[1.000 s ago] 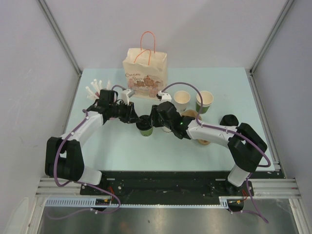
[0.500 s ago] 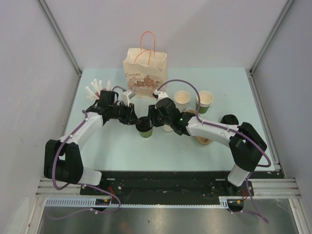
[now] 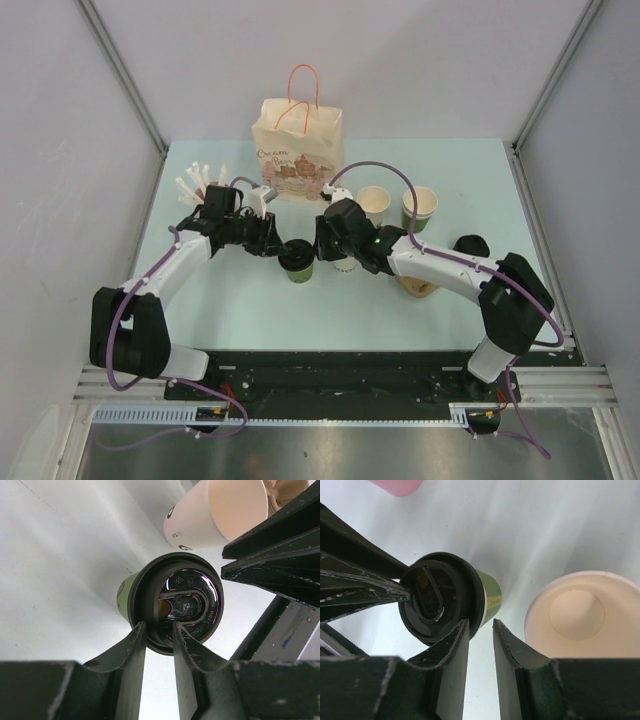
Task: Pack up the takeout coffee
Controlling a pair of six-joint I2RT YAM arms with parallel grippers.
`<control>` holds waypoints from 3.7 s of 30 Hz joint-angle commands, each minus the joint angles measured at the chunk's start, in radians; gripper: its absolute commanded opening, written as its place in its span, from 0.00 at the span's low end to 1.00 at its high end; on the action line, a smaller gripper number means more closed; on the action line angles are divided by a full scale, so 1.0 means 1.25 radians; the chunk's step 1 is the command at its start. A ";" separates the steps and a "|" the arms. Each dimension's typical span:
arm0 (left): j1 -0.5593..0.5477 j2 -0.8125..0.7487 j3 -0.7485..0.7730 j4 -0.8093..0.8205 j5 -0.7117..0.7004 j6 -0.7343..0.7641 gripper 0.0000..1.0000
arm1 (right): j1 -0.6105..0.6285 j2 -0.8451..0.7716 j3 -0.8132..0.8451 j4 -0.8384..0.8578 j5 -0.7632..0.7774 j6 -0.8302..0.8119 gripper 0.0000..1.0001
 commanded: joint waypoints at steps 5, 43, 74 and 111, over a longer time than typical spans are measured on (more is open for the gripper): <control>-0.004 -0.020 0.012 -0.023 -0.013 0.043 0.33 | 0.002 0.006 0.015 -0.042 -0.013 0.036 0.24; -0.004 0.000 -0.010 -0.022 -0.010 0.048 0.32 | -0.001 0.088 -0.088 0.021 -0.073 0.093 0.00; -0.004 0.070 -0.034 -0.020 -0.045 0.050 0.31 | 0.046 0.145 -0.231 0.011 -0.074 0.122 0.00; -0.004 -0.018 0.080 -0.022 -0.040 0.035 0.55 | -0.019 -0.253 -0.050 -0.044 -0.163 -0.049 0.50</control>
